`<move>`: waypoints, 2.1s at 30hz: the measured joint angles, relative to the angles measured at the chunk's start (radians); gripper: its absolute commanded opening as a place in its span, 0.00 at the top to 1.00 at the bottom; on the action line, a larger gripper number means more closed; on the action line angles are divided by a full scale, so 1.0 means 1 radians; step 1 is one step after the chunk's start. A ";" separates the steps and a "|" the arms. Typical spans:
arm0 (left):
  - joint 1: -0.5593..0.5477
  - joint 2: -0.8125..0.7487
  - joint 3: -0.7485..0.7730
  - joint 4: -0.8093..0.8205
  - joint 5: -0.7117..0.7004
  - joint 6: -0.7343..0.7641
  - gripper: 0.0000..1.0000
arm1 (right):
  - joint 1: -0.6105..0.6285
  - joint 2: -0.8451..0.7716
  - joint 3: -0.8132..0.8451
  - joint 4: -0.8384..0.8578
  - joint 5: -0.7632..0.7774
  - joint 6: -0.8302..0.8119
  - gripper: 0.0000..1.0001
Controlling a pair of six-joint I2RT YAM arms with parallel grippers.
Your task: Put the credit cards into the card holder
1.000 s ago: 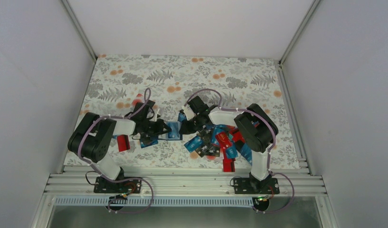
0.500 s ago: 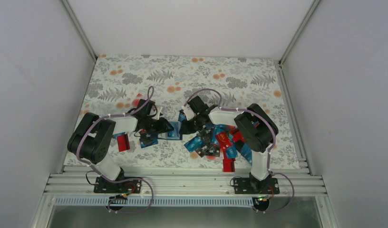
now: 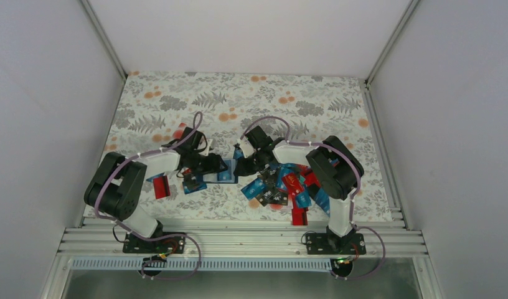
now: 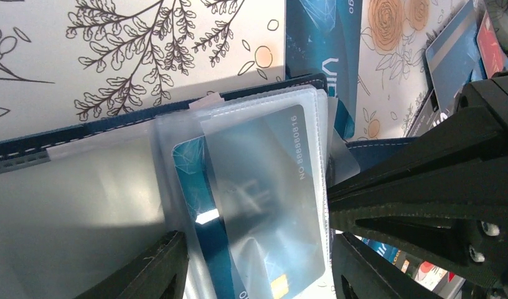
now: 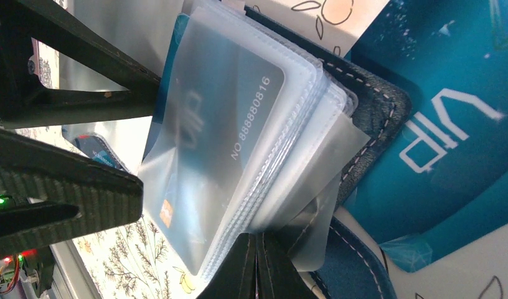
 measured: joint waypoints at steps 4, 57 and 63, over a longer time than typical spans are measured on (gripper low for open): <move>-0.014 0.001 0.013 -0.016 -0.020 0.000 0.40 | 0.000 0.000 0.000 0.000 0.000 -0.001 0.96; -0.297 0.167 0.333 -0.361 -0.492 -0.027 0.43 | -0.019 0.003 0.046 -0.091 0.046 -0.055 0.96; -0.301 0.157 0.333 -0.365 -0.489 -0.038 0.28 | -0.025 0.003 0.047 -0.090 0.052 -0.063 0.96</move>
